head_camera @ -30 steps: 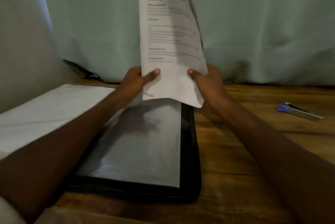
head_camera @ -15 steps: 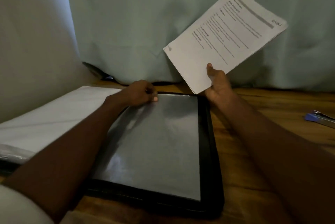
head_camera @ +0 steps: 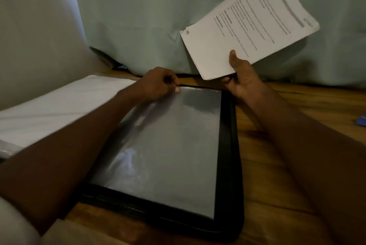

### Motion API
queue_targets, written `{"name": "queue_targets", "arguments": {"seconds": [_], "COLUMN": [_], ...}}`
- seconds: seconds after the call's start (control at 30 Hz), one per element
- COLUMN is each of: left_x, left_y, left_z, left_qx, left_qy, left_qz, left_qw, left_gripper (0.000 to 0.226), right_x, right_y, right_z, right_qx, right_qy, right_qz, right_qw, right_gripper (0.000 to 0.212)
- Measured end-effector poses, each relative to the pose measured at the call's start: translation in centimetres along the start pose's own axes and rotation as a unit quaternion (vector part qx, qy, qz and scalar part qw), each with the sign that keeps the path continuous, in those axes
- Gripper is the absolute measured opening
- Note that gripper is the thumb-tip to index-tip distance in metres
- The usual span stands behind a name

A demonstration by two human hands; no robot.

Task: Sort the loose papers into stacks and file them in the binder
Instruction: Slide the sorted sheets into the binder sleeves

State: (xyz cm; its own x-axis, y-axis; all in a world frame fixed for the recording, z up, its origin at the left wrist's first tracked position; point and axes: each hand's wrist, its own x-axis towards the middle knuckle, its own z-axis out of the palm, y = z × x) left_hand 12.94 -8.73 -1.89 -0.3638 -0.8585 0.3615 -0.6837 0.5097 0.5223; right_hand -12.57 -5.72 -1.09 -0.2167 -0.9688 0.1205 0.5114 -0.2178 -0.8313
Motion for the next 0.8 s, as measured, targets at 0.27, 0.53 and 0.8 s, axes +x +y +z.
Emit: {"name": "queue_targets", "arguments": {"seconds": [0.27,0.53,0.8], "left_x": [-0.3,-0.5,-0.5], "left_y": [0.2,0.8,0.8], "left_z": [0.9,0.9,1.1], "left_qx": [0.018,0.002,-0.131], "left_qy": [0.018,0.059,0.078], "left_qz": [-0.013,0.005,-0.018], "left_qw": [1.0,0.998,0.988], "left_gripper": [0.005,0.003,0.028], "right_x": [-0.4,-0.6,-0.3], "right_y": [1.3,1.8,1.3], "right_z": [1.3,1.0,1.0], "right_qx": [-0.064,-0.094,-0.033], "right_qy": [0.037,0.045,0.085], "right_qz": [-0.004,-0.038,-0.066], "right_qw": [0.997,0.994,0.994], "right_gripper": [0.033,0.036,0.035]}}
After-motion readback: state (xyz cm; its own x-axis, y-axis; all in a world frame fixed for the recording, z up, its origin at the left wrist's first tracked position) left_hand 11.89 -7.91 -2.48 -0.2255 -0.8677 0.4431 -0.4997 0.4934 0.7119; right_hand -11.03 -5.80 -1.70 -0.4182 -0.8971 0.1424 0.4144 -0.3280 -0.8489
